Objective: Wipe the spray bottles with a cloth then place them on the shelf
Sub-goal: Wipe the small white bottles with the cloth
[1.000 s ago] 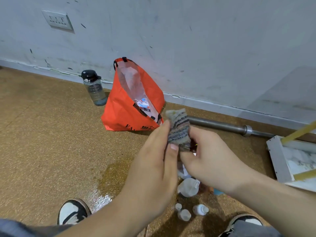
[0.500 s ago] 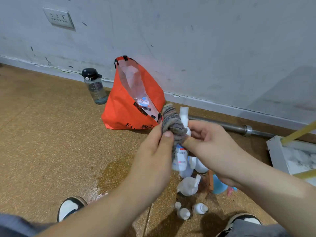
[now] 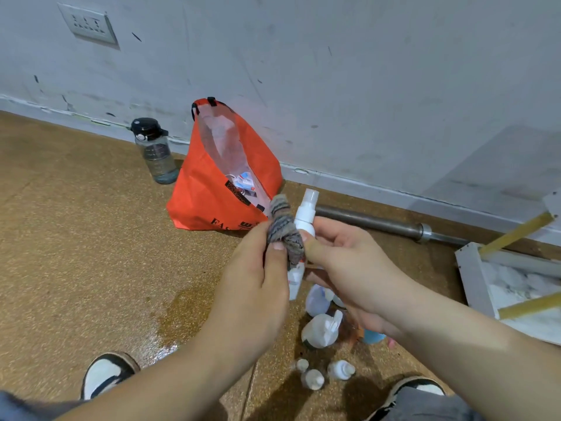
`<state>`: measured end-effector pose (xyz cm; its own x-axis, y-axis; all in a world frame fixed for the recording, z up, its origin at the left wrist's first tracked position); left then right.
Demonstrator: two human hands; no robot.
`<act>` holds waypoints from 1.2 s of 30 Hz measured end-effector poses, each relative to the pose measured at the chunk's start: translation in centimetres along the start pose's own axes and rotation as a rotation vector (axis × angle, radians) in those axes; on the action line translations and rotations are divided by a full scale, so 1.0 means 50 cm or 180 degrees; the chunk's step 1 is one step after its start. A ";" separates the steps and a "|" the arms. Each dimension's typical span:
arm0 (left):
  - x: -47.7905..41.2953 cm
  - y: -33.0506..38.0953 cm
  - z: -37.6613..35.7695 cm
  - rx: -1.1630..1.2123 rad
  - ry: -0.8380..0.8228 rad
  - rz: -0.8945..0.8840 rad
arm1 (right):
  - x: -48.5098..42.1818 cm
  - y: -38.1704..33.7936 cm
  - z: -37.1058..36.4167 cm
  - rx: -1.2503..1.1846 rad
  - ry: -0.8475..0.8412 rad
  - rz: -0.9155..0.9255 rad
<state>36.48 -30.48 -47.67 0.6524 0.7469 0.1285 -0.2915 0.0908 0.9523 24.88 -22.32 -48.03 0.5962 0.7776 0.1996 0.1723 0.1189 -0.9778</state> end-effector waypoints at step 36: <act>-0.023 -0.043 0.003 0.2053 -0.1027 0.2459 | -0.023 -0.075 0.054 0.0667 0.0085 0.0280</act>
<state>36.47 -31.64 -49.81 0.6309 0.2332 0.7400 -0.3419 -0.7726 0.5350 21.45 -21.98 -44.77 0.6228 0.7743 0.1119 -0.0462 0.1792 -0.9827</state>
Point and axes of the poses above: each hand's wrist, its own x-axis away from the middle knuckle, its own z-axis out of the back of the hand, y = z × x, the point moved 4 cm from there along -x, towards the middle knuckle, and after that the axes turned 11 degrees about z, right-handed, at the moved point
